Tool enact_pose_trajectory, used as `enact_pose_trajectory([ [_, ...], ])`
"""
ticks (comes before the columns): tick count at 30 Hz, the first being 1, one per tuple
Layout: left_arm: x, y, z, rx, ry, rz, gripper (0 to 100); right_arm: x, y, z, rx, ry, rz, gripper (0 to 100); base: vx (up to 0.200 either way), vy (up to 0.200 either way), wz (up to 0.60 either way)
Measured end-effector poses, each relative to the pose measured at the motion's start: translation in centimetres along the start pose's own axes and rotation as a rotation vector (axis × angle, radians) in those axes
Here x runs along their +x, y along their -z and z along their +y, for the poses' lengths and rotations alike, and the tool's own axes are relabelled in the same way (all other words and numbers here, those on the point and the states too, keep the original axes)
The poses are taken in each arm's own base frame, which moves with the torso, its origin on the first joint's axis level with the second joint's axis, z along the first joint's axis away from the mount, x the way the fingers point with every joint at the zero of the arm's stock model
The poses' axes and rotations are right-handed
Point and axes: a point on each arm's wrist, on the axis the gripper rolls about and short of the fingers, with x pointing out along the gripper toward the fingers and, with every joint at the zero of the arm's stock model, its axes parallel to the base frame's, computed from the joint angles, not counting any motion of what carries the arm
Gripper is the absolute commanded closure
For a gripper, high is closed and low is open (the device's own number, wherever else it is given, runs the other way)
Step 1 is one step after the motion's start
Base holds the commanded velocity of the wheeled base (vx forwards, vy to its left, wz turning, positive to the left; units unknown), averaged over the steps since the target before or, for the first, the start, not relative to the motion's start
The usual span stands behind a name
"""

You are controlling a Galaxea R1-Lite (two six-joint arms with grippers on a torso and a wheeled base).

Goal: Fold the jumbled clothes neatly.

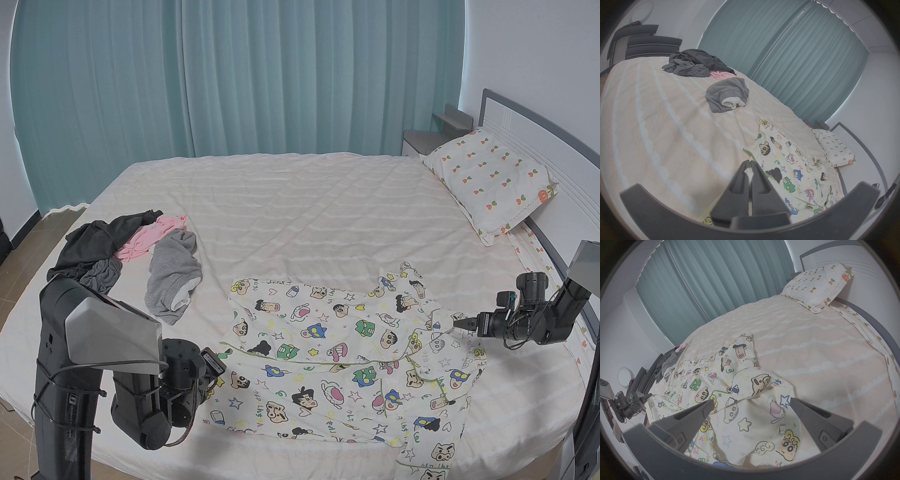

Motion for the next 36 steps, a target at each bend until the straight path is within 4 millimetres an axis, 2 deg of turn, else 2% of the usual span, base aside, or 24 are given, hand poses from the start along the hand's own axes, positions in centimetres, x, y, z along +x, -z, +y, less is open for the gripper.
enact_pose_trajectory([
  [11, 1.4, 1.0, 1.2, 0.031, -0.044, 0.013, 0, -0.1, 0.1, 0.0, 0.003, 0.002, 0.007, 0, 0.000, 0.000, 0.00],
  [16, 0.9, 0.1, 1.3, -0.013, -0.029, 0.023, 0, -0.3, 0.0, 0.1, 0.000, 0.002, 0.000, 0, 0.000, 0.000, 0.00],
  [23, -3.2, -2.0, 1.7, -0.099, 0.112, 0.230, 0, -0.9, -0.5, 1.1, -0.006, -0.006, -0.017, 0, 0.000, 0.000, 0.00],
  [27, -5.8, -2.7, 2.0, -0.141, 0.155, 0.325, 0, -1.8, -0.7, 2.9, 0.002, -0.009, -0.025, 0, 0.000, 0.000, 0.00],
  [30, -6.6, -2.9, 2.0, -0.166, 0.159, 0.337, 0, -2.9, 0.2, 3.8, 0.023, -0.015, 0.001, 0, 0.000, 0.000, 0.00],
  [33, -7.1, -2.8, 1.9, -0.176, 0.164, 0.351, 0, -4.2, 2.3, 4.7, 0.046, -0.025, 0.064, 0, 0.000, 0.000, 0.00],
  [36, -7.3, -2.4, 1.7, -0.175, 0.167, 0.368, 0, -5.4, 4.3, 5.3, 0.056, -0.034, 0.114, 0, -0.200, 0.000, 0.00],
])
